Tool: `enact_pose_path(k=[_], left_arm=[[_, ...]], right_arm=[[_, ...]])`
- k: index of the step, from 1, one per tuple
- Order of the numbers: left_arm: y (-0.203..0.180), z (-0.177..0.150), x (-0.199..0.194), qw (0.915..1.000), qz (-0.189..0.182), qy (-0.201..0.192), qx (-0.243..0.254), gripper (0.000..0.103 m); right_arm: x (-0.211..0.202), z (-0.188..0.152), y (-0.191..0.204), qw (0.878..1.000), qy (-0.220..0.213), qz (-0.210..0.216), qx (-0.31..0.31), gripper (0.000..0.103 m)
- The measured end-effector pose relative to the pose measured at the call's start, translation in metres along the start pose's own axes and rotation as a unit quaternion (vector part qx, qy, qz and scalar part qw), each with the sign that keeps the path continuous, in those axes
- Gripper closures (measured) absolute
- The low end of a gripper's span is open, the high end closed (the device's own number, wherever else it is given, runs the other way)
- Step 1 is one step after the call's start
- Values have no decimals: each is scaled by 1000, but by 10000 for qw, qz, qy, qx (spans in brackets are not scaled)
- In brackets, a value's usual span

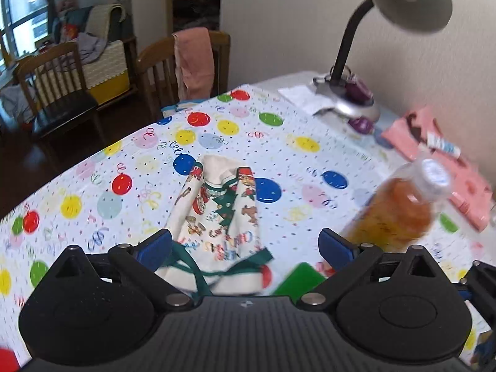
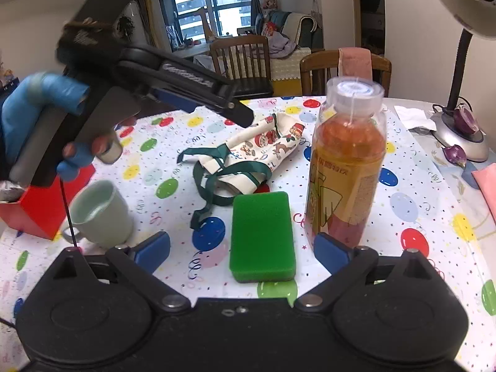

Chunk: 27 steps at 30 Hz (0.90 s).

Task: Organize soft objects
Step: 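Move both open grippers back toward the cloth bag and green sponge, then grasp the Christmas-print cloth bag with the left gripper while the right grasps the green sponge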

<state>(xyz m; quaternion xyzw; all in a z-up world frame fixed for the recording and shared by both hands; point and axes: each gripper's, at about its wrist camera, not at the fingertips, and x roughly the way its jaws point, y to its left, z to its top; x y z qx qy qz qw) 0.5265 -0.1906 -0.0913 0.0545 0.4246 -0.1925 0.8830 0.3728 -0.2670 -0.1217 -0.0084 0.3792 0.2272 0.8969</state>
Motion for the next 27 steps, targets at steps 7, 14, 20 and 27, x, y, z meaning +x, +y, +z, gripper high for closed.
enact_pose_path(k=[7,14,20,27], left_arm=[[15,16,47,9994,-85,323,96,2],[4,31,80,9976,-55,462,517,2],[2,32,102,9966,-7,528,627,2],[11,28,119,9946,348,545,815,2]], right_arm=[[32,-2,-2,9997,184,-148,-85,4],[45,-1,2,9995,255,-131,-138,5],[58,-1,3,9992,319,-197,-158,5],[72,-5,5,9988,423,-203,-136,5]])
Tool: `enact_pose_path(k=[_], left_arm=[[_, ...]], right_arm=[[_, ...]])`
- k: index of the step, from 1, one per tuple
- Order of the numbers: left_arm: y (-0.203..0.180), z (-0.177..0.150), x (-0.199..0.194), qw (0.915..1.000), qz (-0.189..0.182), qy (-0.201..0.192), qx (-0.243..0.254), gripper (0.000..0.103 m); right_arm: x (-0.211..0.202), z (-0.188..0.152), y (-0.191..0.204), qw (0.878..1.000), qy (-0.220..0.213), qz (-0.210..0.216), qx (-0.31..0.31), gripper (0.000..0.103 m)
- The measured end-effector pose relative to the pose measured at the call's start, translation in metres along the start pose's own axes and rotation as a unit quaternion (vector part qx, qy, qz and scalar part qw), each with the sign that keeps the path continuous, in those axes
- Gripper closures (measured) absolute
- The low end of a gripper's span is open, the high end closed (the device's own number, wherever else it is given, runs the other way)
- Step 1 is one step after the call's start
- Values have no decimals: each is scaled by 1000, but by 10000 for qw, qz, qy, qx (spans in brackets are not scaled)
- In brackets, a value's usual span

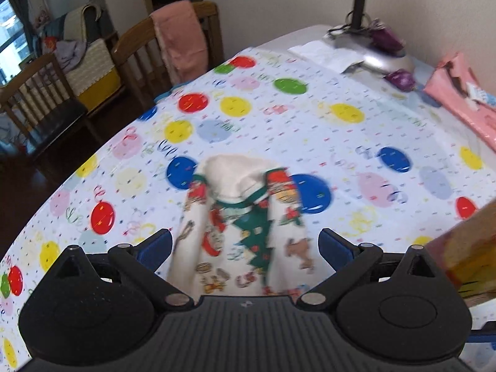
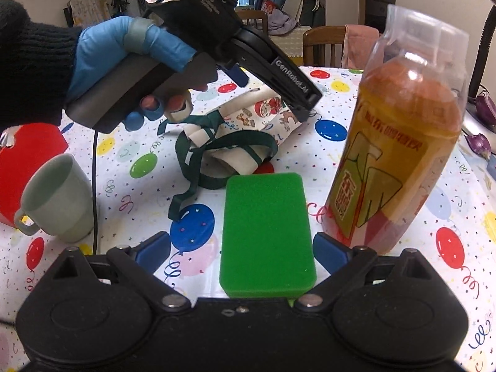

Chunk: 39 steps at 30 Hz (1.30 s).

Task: Organize soft objects
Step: 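Grasp the Christmas-print cloth bag with the left gripper while the right grasps the green sponge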

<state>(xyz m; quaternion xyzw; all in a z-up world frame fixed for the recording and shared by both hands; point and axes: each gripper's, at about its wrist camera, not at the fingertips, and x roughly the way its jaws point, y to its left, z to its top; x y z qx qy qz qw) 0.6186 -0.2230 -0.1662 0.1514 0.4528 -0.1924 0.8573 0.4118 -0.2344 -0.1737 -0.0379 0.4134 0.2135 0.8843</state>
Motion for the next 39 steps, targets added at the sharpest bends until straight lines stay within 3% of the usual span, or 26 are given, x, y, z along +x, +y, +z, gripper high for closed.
enact_pose_path(k=[10,14,17,18,22,25,27,30,39], left_arm=[[22,-8,31,9952,-322,483,-794,2],[16,-10,35,9950,-268,560,-782,2],[11,-12,34,9960,-191,527,-700,8],[10,-13,33,9963,-143,505,-679,11],[4,-14,28,9967,28,430,-683,23],[-1,-14,21,9974,107,334,-632,42],[-4,-16,16,9978,100,259,-596,68],[-6,-17,8,9979,77,158,-619,80],[-10,-28,-13,9966,340,158,-727,82]], right_arm=[[19,0,0,9997,151,-196,61,10],[23,-2,4,9991,188,-371,-18,19],[25,-3,3,9987,228,-458,36,30],[26,-3,2,9984,254,-505,52,35],[25,-4,2,9981,254,-562,90,35],[22,-5,3,9982,228,-548,122,36],[20,-6,4,9984,231,-501,155,36],[14,-7,5,9986,203,-453,195,37],[-11,-12,-1,9982,74,-271,521,38]])
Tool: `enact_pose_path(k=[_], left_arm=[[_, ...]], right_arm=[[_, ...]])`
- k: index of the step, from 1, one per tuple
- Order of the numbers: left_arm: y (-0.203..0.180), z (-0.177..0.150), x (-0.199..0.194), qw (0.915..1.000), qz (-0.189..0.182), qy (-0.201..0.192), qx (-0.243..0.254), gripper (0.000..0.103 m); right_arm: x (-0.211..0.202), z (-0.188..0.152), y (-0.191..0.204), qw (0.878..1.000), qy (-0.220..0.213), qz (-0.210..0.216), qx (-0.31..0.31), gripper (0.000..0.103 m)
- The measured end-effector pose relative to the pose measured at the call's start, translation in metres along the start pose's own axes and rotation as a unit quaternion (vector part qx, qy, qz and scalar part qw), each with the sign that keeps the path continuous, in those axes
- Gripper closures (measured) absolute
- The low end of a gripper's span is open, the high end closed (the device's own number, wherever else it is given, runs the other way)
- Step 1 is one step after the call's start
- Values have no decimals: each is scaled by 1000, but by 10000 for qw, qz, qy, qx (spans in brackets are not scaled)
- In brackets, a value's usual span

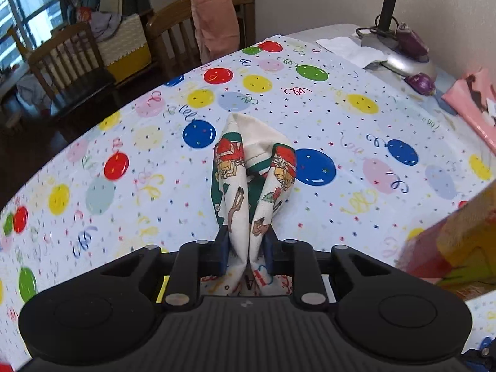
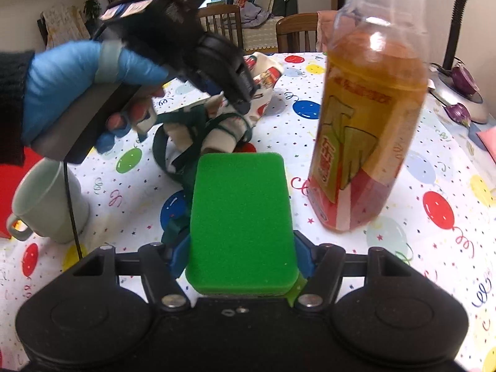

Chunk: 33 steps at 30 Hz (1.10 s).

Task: Organize soft objects
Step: 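Grasp the Christmas-print cloth bag with the left gripper while the right grasps the green sponge, then lift the cloth bag and green sponge and carry them over the box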

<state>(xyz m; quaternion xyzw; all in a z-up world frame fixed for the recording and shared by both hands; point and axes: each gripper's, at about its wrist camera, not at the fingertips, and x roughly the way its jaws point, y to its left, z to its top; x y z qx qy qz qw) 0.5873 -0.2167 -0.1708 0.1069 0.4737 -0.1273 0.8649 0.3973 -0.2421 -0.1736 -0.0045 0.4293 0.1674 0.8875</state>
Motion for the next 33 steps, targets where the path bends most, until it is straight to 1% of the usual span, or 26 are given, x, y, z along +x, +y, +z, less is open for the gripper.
enact_pose_path(k=[2,5,9,17,26,30,33], left_arm=[[0,-4,-6,10000,6,-5,-93,82],[0,-11,-16,9997,-85,-35,-205,84],[-3,-21,-32,9991,-177,-65,-390,84],[-15,-45,-75,9974,-366,-214,-580,84],[-15,-73,-135,9945,-511,-309,-860,84],[-9,-86,-165,9926,-598,-349,-999,84],[-1,-96,-187,9910,-595,-394,-1135,84]], right_arm=[[-7,-1,-4,9999,-12,52,115,38],[-21,-2,-11,9994,-36,154,299,38],[-42,-4,-16,9991,-151,198,354,38],[-81,-12,-28,9979,-270,259,536,38],[-119,-10,-21,9984,-435,245,247,38],[-134,-3,-12,9981,-524,322,36,38],[-145,2,-4,9972,-638,394,-68,38]])
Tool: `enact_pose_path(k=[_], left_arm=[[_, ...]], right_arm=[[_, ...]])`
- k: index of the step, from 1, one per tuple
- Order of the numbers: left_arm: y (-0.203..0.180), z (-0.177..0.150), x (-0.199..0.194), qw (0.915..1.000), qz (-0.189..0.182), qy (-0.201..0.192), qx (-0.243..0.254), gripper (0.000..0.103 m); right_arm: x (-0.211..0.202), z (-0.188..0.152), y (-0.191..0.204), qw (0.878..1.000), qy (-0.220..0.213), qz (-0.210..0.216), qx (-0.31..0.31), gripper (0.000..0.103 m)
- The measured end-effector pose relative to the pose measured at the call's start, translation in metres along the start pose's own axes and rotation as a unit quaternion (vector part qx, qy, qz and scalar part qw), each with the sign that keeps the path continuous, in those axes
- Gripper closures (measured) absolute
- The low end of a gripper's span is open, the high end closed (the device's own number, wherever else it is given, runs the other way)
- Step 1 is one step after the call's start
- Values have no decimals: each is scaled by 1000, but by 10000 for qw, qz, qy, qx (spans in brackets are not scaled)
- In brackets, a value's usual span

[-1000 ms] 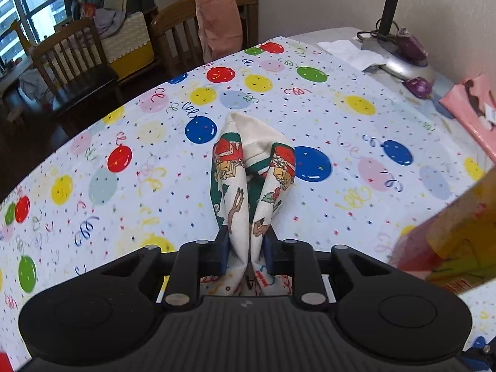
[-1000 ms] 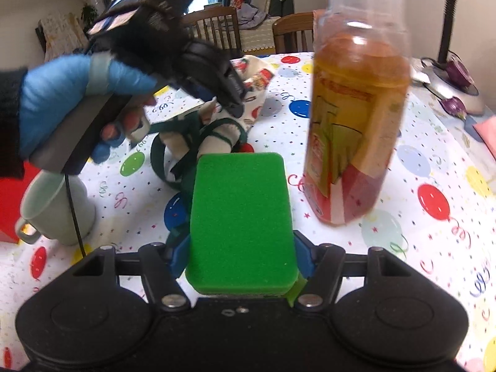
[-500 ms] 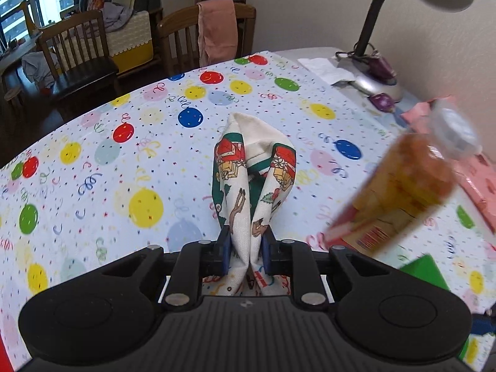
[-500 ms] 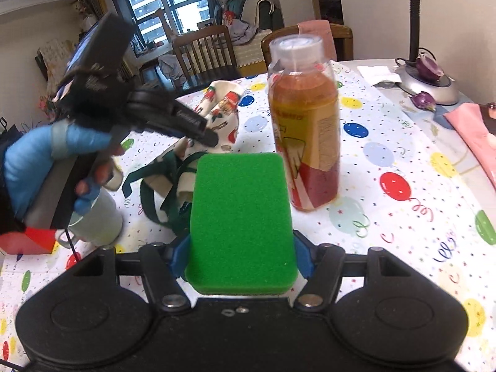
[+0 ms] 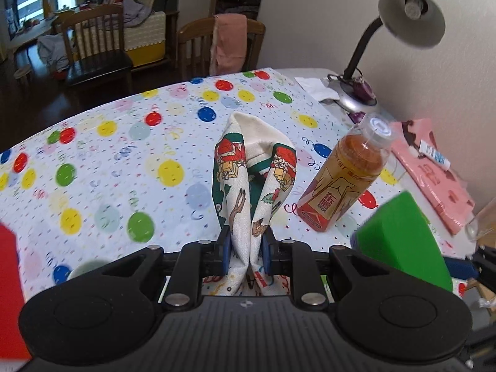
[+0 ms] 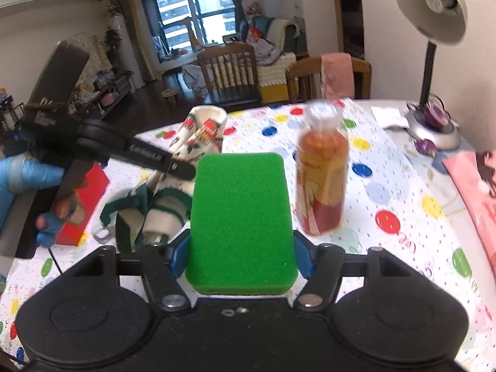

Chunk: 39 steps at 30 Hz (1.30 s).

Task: Organize soft objects
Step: 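Lift the cloth bag and green sponge and carry them over the box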

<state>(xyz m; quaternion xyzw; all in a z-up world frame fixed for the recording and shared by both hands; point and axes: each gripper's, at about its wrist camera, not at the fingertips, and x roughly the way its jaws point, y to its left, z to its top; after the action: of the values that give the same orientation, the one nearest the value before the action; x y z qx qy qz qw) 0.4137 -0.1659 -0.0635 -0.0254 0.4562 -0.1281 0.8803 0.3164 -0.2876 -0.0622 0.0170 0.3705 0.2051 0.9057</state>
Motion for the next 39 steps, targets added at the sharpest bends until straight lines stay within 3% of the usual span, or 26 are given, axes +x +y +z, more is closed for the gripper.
enact_pose_path(k=[15,27,39], left_arm=[[78,-35,-123,9956,210,-348,-850,84],[190,-67,-209,9826,704,-723,-1556,84],[305,-87,-257,9694,1284,-882,-1895,84]], right_arm=[[1,51,67,9955,-102,638,-686,38],[30,83,169,9848,-26,1231,-1225,38],[68,89,276,9760,70,1455,-1621,38]])
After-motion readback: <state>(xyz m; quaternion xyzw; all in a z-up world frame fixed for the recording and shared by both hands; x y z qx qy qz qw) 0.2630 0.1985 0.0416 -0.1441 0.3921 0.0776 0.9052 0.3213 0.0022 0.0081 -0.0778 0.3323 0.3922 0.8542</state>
